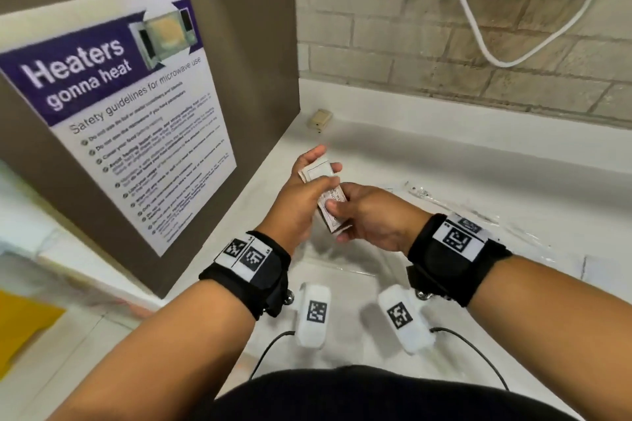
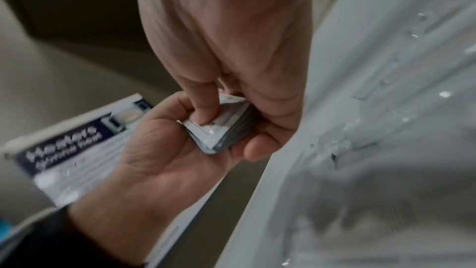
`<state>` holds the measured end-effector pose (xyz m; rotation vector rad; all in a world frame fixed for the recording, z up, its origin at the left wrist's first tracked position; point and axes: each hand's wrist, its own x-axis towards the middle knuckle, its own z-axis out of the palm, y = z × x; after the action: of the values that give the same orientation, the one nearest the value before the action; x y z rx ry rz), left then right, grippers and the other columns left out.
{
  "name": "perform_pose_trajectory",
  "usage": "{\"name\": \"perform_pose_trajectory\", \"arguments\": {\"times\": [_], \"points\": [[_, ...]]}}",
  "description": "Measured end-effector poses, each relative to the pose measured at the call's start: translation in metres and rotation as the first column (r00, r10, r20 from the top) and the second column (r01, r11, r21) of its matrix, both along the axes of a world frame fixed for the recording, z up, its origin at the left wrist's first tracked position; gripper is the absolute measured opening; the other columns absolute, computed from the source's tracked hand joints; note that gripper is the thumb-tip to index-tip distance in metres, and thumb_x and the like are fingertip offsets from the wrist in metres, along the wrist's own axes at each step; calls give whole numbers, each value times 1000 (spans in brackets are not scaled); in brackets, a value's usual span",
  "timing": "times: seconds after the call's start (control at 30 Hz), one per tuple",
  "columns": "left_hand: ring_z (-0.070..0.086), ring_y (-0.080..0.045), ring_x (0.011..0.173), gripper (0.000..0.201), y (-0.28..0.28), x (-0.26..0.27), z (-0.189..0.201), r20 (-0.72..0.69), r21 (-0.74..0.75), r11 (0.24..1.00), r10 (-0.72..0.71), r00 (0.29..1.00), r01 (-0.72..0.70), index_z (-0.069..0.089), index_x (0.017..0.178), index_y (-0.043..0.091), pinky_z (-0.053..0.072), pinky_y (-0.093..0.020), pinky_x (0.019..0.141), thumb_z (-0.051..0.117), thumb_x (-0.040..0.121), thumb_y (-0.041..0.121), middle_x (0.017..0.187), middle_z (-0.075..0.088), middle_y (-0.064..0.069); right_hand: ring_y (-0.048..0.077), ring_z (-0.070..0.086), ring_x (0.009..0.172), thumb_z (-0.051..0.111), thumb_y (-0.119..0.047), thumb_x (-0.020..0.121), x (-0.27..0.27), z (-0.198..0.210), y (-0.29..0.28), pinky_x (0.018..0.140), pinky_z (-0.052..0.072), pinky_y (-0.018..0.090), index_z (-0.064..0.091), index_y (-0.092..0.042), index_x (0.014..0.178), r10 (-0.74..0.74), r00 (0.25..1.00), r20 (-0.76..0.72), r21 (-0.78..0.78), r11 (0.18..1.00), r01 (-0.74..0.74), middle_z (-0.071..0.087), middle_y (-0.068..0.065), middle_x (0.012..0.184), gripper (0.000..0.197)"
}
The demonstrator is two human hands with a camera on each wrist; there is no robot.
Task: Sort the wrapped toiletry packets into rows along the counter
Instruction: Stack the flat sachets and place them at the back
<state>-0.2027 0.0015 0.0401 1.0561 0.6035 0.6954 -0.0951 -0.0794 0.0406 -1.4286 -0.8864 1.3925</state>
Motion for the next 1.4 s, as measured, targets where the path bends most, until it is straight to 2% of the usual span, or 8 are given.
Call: {"name": "perform_pose_trajectory", "arguments": {"times": [0.07, 0.2, 0.37, 0.53, 0.8, 1.03, 1.2, 1.4], "points": [[62, -14, 92, 57, 13, -28, -12, -188, 133, 991, 26, 982, -1, 46, 134, 23, 52, -25, 80, 66, 85, 3, 112, 59, -6, 18, 57, 75, 59, -19, 94, -8, -1, 9, 64, 46, 29, 52, -14, 107, 51, 947, 318, -48, 998, -38, 60, 1, 85, 16], [59, -11, 86, 79, 25, -80, -27, -672, 443, 862, 138, 728, 245, 26, 147, 31, 43, -20, 70, 72, 83, 21, 107, 58, 2, 23, 55, 93, 60, -25, 90, -36, -13, 23, 71, 42, 28, 50, -11, 121, 233, 510, 828, -151, 969, -197, 52, 4, 105, 35], [44, -20, 126, 73, 17, -118, -53, -815, 547, 673, 292, 501, 498, 22, 150, 22, 33, -25, 102, 62, 89, 21, 140, 43, -5, 31, 56, 90, 58, -20, 84, -77, -55, 31, 71, 48, 40, 52, -11, 118, 122, 128, 984, -67, 927, -370, 49, 9, 108, 35], [43, -27, 117, 58, -1, -139, -81, -824, 563, 528, 414, 386, 636, 31, 146, 18, 34, -30, 96, 53, 93, 26, 133, 42, -7, 32, 57, 60, 74, -12, 60, -96, -80, 29, 52, 29, 30, 65, -4, 92, 41, -49, 998, -59, 879, -473, 60, 12, 77, 34], [46, -26, 110, 47, -5, -134, -82, -816, 568, 497, 445, 370, 656, 38, 137, 13, 37, -31, 88, 52, 93, 24, 126, 44, -8, 32, 56, 74, 66, -18, 73, -89, -80, 27, 59, 42, 36, 58, -6, 104, 114, -30, 993, -113, 851, -513, 58, 12, 92, 34], [49, -27, 115, 46, 12, -116, -50, -912, 387, 693, 193, 361, 608, 42, 132, 18, 42, -34, 92, 60, 90, 23, 127, 45, -7, 22, 58, 102, 54, -14, 91, -62, -45, 36, 90, 47, 38, 55, -19, 124, 362, 450, 816, -162, 892, -423, 58, 4, 116, 34], [54, -21, 112, 59, 36, -70, -14, -858, 397, 777, 125, 499, 488, 41, 137, 24, 40, -25, 83, 68, 85, 27, 127, 48, -3, 18, 58, 78, 55, -12, 93, -14, -16, 40, 66, 50, 29, 58, -19, 118, 222, 729, 647, -121, 974, -190, 61, 0, 96, 27], [67, -33, 101, 39, 73, 34, 2, -675, 260, 921, -40, 736, 289, 57, 123, 9, 54, -46, 92, 65, 87, 21, 113, 66, -14, 25, 59, 65, 54, -10, 95, 79, 11, 55, 64, 53, 35, 59, -12, 108, 70, 828, 556, -190, 981, 45, 62, 15, 85, 13]]}}
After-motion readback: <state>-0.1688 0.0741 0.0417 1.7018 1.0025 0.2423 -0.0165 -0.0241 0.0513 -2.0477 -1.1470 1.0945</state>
